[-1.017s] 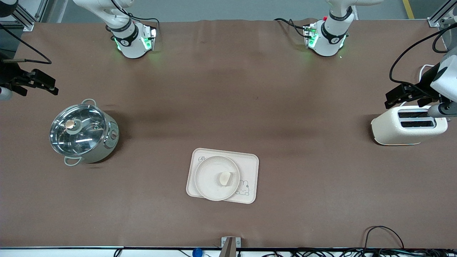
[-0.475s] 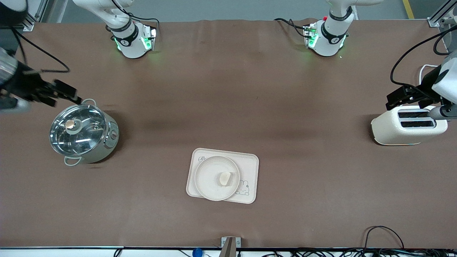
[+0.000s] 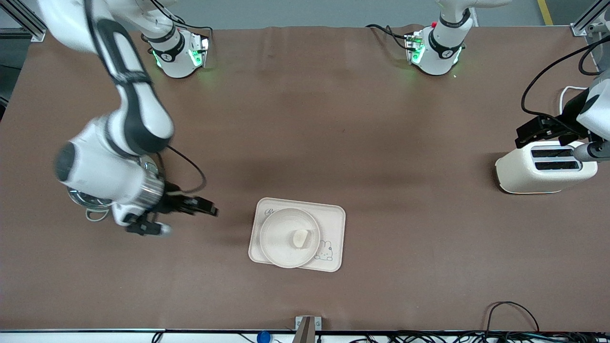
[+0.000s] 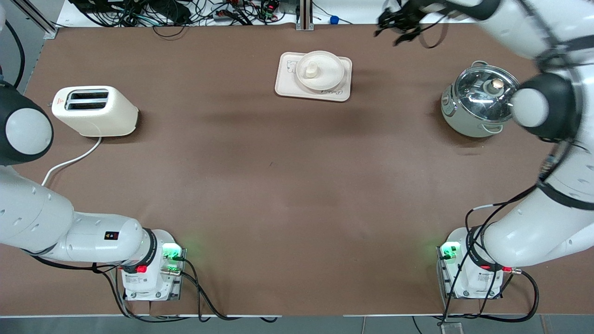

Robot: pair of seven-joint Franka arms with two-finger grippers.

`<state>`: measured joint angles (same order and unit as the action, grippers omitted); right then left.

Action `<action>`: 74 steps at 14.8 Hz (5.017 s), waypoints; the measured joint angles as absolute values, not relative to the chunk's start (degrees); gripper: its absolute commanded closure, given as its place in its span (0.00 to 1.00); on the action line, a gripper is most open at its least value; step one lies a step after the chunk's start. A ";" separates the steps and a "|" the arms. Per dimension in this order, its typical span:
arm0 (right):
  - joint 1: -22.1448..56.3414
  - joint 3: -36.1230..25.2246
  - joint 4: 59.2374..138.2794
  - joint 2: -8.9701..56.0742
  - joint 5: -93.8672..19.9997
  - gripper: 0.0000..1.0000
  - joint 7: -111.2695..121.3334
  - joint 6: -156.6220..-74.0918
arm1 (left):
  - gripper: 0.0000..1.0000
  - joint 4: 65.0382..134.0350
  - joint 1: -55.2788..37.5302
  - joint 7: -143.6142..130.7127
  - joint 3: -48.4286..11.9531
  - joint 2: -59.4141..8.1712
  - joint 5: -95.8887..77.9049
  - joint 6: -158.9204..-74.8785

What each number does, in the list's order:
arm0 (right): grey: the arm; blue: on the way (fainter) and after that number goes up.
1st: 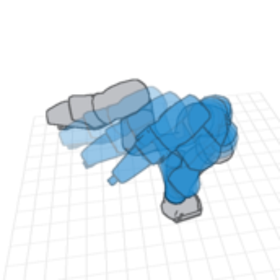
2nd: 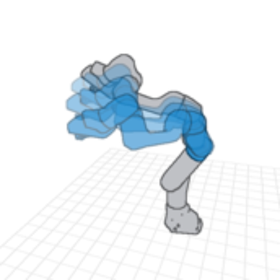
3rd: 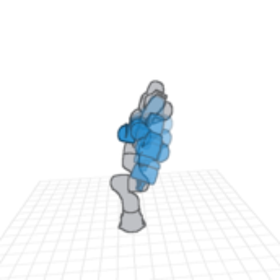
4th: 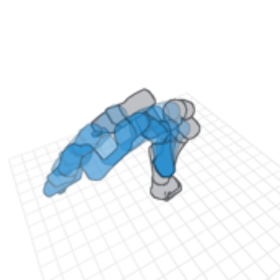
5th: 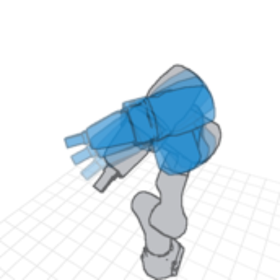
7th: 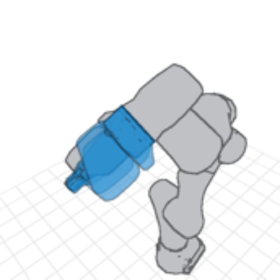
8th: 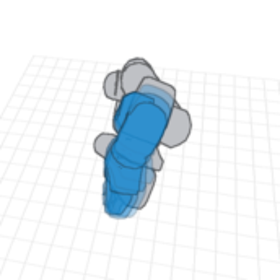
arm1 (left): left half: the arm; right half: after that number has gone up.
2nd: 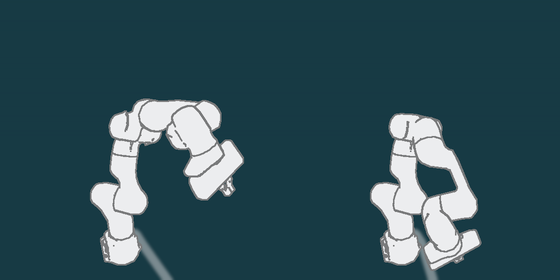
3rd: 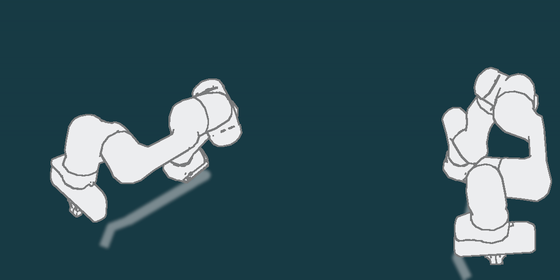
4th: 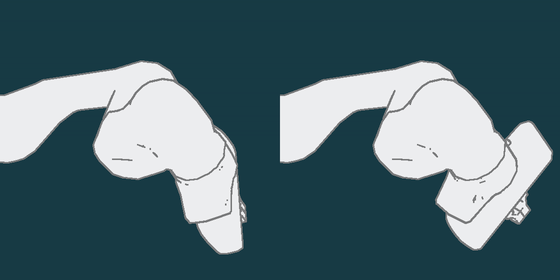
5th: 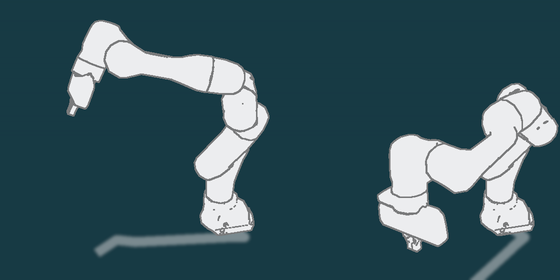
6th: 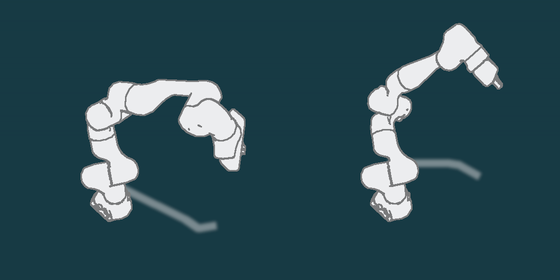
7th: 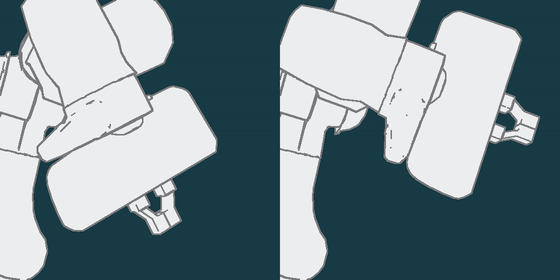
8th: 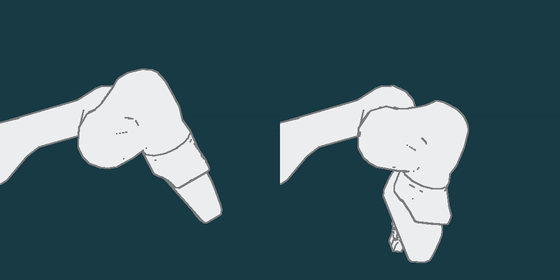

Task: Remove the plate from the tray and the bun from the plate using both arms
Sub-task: 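Reach the right gripper toward the white plate's rim on the tray, then close the right gripper on the white plate's rim, then lift the plate with the bun off the tray with the right gripper, then lower the plate onto the table while the left gripper reaches the bun, then open the right gripper and withdraw while the left gripper grasps the bun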

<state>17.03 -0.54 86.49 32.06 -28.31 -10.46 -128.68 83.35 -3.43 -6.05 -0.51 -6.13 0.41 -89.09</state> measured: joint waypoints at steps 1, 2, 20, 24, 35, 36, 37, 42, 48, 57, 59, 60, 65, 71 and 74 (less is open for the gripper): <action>18.60 -0.54 83.86 35.53 -28.31 0.37 -12.16 -131.61 | 0.00 83.33 -3.43 -6.04 -0.48 -6.16 0.41 -89.09; 19.63 -0.57 82.09 38.31 -28.32 0.39 -13.10 -134.64 | 0.00 83.32 -3.43 -6.03 -0.45 -6.18 0.41 -89.09; 26.03 -0.58 78.93 53.73 -29.05 0.79 -14.03 -154.06 | 0.00 83.22 -3.43 -6.01 -0.38 -6.27 0.41 -89.09; 26.36 -0.59 78.91 53.97 -29.06 0.99 -13.94 -154.25 | 0.00 83.22 -3.43 -6.01 -0.37 -6.28 0.41 -89.09; 32.50 -0.47 89.26 41.81 -29.07 0.99 -17.65 -151.04 | 0.00 83.21 -1.21 -6.00 -0.27 -6.67 -4.52 -89.09; 34.58 -0.45 94.01 38.94 -29.08 0.99 -18.13 -152.70 | 0.00 83.21 -1.26 -6.00 -0.28 -6.73 -4.89 -89.09; 36.75 -0.42 98.72 36.06 -29.09 0.99 -18.94 -154.15 | 0.00 83.21 -1.32 -6.00 -0.29 -6.80 -6.05 -89.09; 47.59 -0.37 115.91 28.25 -29.14 0.99 -24.77 -165.10 | 0.00 83.27 -4.59 -12.07 -1.57 -8.82 -8.74 -91.61; 54.01 -0.41 123.06 28.27 -31.56 0.86 -26.03 -172.29 | 0.00 93.26 -13.07 -21.84 -2.27 -12.48 -8.74 -109.64; 52.01 -2.18 120.24 26.67 -32.09 0.00 -26.07 -166.67 | 0.00 112.71 -24.25 -34.81 -4.38 -13.50 -8.74 -132.64; 48.86 -3.64 116.95 24.49 -32.08 0.00 -25.16 -159.92 | 0.00 116.46 -24.58 -38.83 -7.53 -13.42 -8.74 -137.34; 47.10 -4.87 115.12 23.35 -32.07 0.00 -23.67 -155.85 | 0.00 118.46 -24.64 -40.41 -8.97 -13.41 -8.74 -139.86; 41.93 -15.59 105.52 20.59 -32.07 0.00 -15.39 -137.34 | 0.00 126.16 -26.12 -44.81 -12.65 -13.44 -8.74 -147.75; 37.06 -26.17 91.71 20.40 -24.34 0.00 -13.34 -116.59 | 0.00 126.81 -29.85 -48.23 -12.67 -16.16 -8.55 -153.31; 33.18 -27.80 89.78 19.43 -19.86 0.00 -9.64 -111.55 | 0.00 127.33 -32.71 -52.13 -12.67 -19.63 -6.81 -156.92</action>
<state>33.18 -27.80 89.78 19.43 -19.86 -9.64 -111.55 127.33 -32.71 -52.13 -12.67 -19.63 -6.81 -156.92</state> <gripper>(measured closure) 0.000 0.000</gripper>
